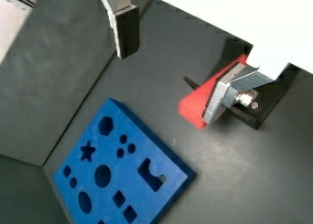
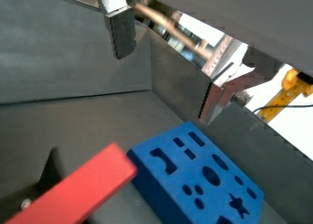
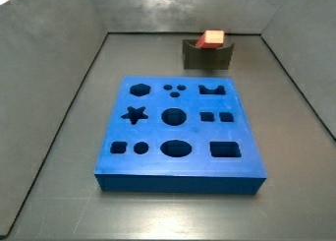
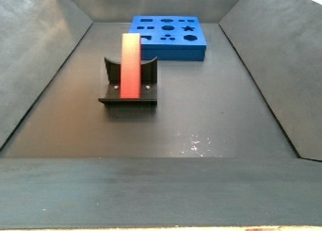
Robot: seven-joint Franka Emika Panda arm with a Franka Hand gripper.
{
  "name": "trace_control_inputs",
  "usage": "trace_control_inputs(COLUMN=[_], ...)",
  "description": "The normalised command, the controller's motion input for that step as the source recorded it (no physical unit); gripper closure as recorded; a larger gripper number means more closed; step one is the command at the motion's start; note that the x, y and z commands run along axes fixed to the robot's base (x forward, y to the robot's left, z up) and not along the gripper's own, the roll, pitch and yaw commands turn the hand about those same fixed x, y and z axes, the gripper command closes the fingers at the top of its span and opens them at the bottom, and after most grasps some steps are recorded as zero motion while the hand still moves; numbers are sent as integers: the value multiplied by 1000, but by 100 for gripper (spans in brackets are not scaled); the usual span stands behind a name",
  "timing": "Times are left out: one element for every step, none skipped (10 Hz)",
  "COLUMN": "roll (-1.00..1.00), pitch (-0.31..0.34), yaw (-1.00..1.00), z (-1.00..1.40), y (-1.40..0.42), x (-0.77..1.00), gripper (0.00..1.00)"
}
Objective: Pick up the rectangle object. Move up. Place the rectangle object on the fixture. Regrasp the rectangle object. Move to above the board. Insert the rectangle object.
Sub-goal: Regrasp the rectangle object.
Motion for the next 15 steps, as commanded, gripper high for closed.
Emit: trace_control_inputs(roll=[1000,1000,1000,1000,1000,1000,1000,1000,1000,1000,1000,1000,1000,1000,1000], pitch=[-1,-5,-10,-14,-21,-24,-32,-36,-40,-46,-49,-49,-44,-39,-32], yaw=[-1,0,0,1,2,2,3,5,5,6,7,7,7,7,7], z=[161,37,40,42,13,9,16,18,17,10,10,8,8,9,0], y=[-535,-372,-123,-26,-39,-41,-30,-25,-23,-19,-17,-22,-24,-22,-25], x=[-70,-52,-49,-56,-47,-45,-41,-40,-34,-22,-17,-19,-17,-11,6], gripper=[0,0,0,0,0,0,0,0,0,0,0,0,0,0,0])
